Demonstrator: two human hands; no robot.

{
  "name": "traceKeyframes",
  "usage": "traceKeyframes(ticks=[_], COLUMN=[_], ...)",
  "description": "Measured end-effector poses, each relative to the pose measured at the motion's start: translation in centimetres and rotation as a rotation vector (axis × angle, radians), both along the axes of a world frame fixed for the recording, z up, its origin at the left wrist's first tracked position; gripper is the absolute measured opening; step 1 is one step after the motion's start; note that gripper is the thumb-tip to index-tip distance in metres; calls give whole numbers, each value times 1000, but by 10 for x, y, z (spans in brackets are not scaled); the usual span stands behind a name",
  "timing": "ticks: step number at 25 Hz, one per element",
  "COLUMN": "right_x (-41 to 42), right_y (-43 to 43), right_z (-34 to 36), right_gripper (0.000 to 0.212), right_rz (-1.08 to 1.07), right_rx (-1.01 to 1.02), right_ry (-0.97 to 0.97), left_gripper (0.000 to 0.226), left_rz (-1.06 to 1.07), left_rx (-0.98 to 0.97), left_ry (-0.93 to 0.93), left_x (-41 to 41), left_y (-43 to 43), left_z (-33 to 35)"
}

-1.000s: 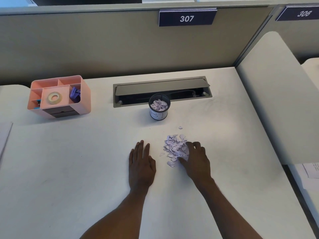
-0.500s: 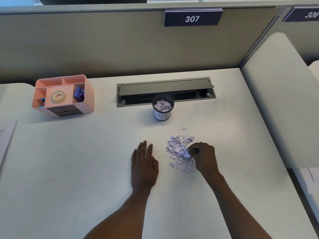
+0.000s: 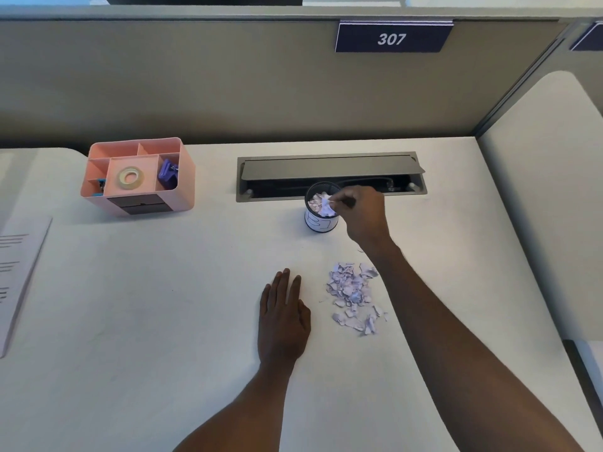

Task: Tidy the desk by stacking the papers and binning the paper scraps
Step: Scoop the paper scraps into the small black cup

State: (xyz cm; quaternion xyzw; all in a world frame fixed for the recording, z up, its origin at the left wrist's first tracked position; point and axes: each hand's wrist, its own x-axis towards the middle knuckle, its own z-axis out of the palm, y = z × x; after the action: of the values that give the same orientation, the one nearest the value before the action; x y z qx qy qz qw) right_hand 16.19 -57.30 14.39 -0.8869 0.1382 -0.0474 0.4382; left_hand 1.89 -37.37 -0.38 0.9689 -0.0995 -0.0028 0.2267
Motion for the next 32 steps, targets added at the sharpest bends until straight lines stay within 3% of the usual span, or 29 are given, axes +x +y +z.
traceKeyframes(ticks=[3,4,5,7,9,14,18,22,25,29,32], right_x=[55,64,67,58,50,57,41,-14,-76,-128,-144], right_y=[10,14,19,30,34,35,25,-3,-21,-12,4], right_z=[-8,-5,-3,-1,-2,6,17,3,-28,-65,-78], right_gripper=[16,15,15,16,18,29,32,18,21,57,49], right_rz=[7,56,135,284,350,378,333,24,21,222,198], right_rx=[-89,-214,-375,-700,-824,-751,-705,-347,-187,-380,-503], right_ry=[423,589,635,453,344,466,359,46,123,381,356], left_gripper=[54,54,54,54,54,53,53,52,53,53,53], left_rz=[3,3,3,3,4,0,2,-2,4,8,5], left_rx=[-1,0,4,9,10,3,1,12,1,-11,-3], left_ry=[3,5,8,16,21,8,2,5,2,-22,-19], left_x=[-1,-1,-1,-1,0,0,-1,0,1,1,0], left_y=[1,1,1,1,1,1,1,0,0,0,-1], left_z=[0,0,-1,-1,-2,0,1,2,2,2,2])
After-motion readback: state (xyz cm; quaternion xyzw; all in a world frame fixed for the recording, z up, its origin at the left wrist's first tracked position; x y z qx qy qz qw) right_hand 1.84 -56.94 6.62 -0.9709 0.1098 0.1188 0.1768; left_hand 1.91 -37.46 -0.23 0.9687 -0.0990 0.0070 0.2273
